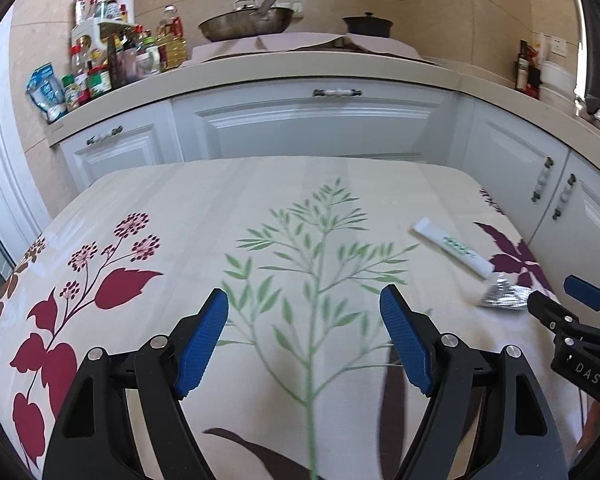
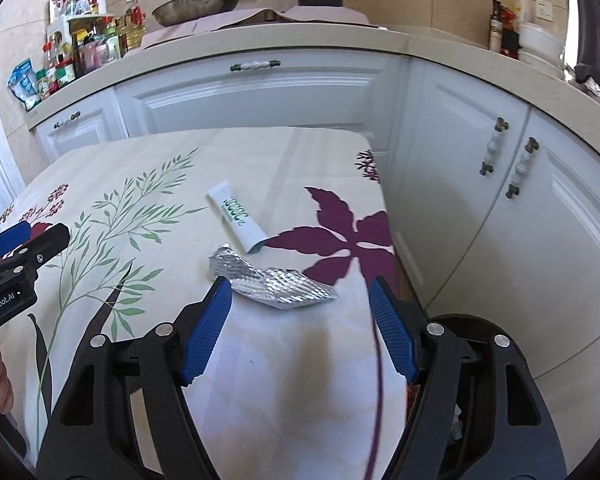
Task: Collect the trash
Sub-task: 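Move both open tools from the bin back over the table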
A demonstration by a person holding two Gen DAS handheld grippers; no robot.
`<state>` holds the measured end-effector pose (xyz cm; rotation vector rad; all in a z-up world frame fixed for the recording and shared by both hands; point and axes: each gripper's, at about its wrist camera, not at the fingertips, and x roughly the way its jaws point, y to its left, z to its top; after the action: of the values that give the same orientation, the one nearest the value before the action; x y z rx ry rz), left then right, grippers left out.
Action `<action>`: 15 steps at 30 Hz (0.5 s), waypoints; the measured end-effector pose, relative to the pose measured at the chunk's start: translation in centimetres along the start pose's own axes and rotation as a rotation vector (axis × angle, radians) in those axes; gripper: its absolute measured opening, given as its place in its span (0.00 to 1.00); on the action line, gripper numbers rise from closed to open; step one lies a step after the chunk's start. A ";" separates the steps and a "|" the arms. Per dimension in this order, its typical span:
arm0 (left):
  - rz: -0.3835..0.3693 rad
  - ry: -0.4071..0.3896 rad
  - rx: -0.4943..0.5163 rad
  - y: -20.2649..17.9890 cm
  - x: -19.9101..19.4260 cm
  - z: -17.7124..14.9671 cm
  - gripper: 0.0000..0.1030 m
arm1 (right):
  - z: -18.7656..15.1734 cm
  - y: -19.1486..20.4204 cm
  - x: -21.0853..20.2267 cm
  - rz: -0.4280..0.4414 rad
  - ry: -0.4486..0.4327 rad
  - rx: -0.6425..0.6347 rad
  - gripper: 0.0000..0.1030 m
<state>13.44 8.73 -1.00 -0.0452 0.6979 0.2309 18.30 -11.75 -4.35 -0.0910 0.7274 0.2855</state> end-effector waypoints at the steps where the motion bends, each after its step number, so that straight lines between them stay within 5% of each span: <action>1: 0.003 0.002 -0.002 0.2 0.1 0.0 0.74 | 0.1 0.2 0.2 0.000 0.004 -0.003 0.67; 15: 0.004 0.029 -0.033 1.4 1.2 0.0 0.74 | 0.6 0.6 3.2 0.001 0.127 -0.061 0.68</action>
<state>14.05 10.38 -1.70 -0.0790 0.7227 0.2460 20.77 -10.39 -6.07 -0.1682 0.8450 0.3048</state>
